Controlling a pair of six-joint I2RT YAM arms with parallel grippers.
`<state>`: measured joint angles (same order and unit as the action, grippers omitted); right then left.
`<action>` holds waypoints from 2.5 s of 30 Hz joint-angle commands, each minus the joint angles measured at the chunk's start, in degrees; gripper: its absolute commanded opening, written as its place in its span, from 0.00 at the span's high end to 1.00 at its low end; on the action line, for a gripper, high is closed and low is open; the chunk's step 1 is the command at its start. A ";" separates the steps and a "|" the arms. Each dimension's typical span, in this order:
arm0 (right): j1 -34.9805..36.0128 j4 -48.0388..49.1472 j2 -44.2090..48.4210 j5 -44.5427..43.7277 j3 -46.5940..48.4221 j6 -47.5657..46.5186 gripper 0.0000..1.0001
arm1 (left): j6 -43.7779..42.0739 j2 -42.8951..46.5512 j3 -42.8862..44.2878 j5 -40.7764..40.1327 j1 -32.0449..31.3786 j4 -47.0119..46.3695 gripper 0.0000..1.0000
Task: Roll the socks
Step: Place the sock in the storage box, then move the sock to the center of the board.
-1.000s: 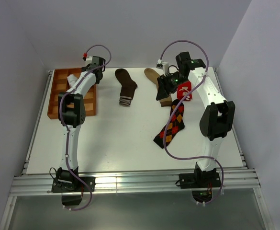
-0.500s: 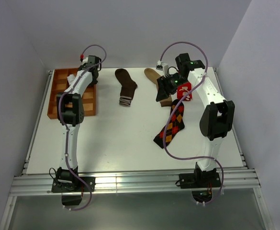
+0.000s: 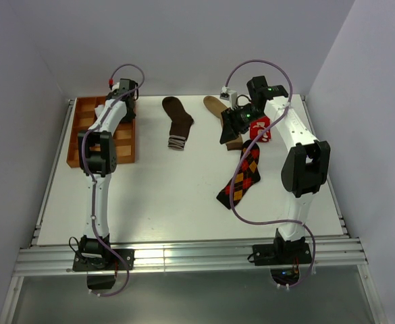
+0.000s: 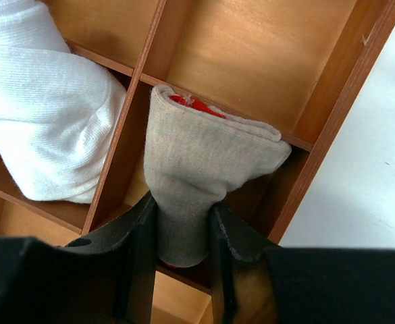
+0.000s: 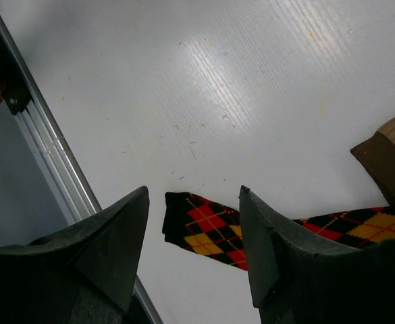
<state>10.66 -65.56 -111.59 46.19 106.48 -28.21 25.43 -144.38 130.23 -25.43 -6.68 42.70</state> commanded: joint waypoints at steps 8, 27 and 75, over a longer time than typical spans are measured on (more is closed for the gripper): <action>-0.28 0.87 -0.29 0.83 -0.22 -0.97 0.37 | 1.73 2.60 -4.38 2.93 1.23 0.81 0.61; -0.28 0.96 -0.47 -0.14 0.84 -0.80 0.37 | -2.58 12.27 -12.11 5.22 0.88 -8.94 0.33; 6.83 27.94 10.52 -42.76 -38.89 -2.91 0.33 | 8.14 65.79 -53.22 4.16 -22.41 -23.01 0.33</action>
<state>15.86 -40.34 -99.31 7.25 67.75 -30.57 30.61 -82.52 80.86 -19.42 -27.73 21.47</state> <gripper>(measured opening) 0.675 0.677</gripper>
